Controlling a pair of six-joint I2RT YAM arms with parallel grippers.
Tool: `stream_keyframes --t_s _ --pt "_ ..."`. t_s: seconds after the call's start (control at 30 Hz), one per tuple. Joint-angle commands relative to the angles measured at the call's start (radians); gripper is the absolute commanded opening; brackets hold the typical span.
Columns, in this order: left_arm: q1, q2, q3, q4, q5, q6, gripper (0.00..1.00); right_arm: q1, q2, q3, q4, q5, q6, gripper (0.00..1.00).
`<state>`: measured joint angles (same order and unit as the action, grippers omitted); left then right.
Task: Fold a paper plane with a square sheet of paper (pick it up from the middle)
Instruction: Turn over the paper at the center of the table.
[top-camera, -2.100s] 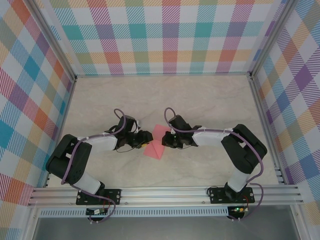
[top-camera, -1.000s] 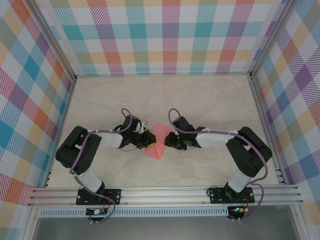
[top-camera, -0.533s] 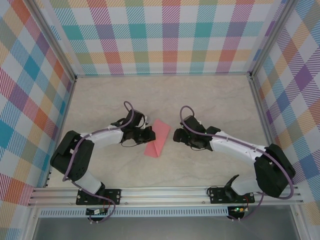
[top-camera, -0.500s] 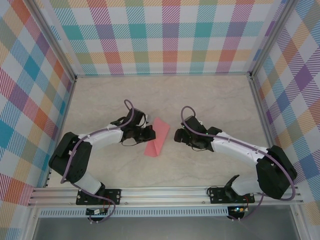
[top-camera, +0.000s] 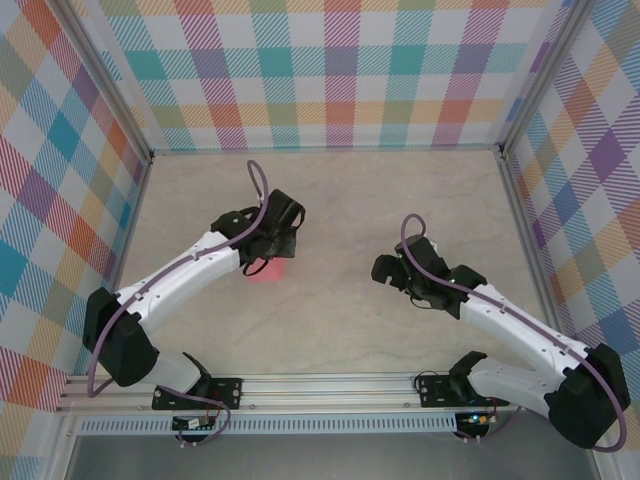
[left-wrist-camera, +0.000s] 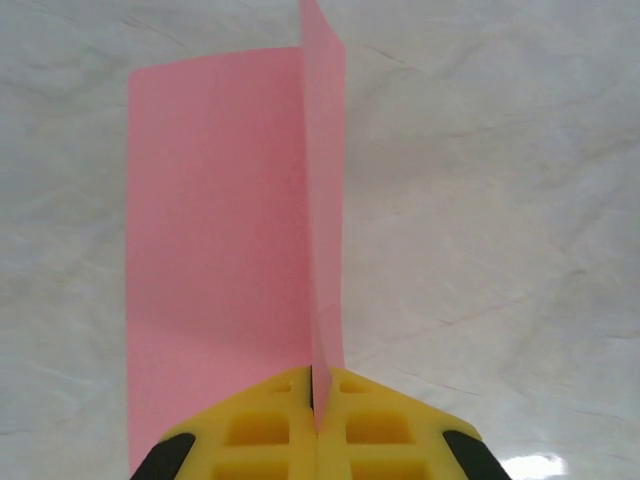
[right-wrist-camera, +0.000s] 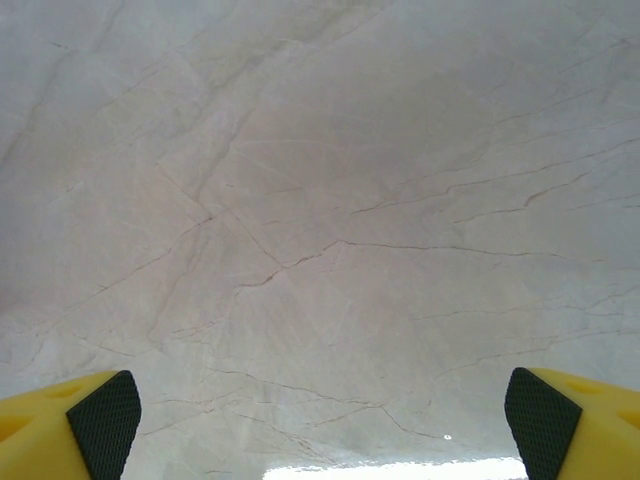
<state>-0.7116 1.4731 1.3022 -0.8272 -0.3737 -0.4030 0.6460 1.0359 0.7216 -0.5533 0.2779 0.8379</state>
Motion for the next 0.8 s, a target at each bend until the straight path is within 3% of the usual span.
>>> stream_keyframes --t_s 0.0,0.17,0.37,0.6,0.77 --pt "-0.034 0.096 0.037 -0.129 -0.264 0.041 0.02 -0.015 -0.033 -0.032 -0.067 -0.010 0.008 0.97" --pt "-0.063 0.275 0.076 -0.144 -0.435 0.029 0.02 -0.044 -0.089 -0.070 -0.081 -0.018 0.008 0.97" --pt "-0.105 0.492 0.137 -0.123 -0.496 0.000 0.02 -0.096 -0.118 -0.082 -0.133 -0.030 0.005 0.97" --pt "-0.157 0.659 0.208 -0.064 -0.352 -0.038 0.03 -0.135 -0.114 -0.068 -0.166 -0.041 0.001 0.97" --pt "-0.157 0.689 0.215 -0.015 -0.224 -0.064 0.08 -0.155 -0.112 -0.056 -0.167 -0.039 0.002 0.97"
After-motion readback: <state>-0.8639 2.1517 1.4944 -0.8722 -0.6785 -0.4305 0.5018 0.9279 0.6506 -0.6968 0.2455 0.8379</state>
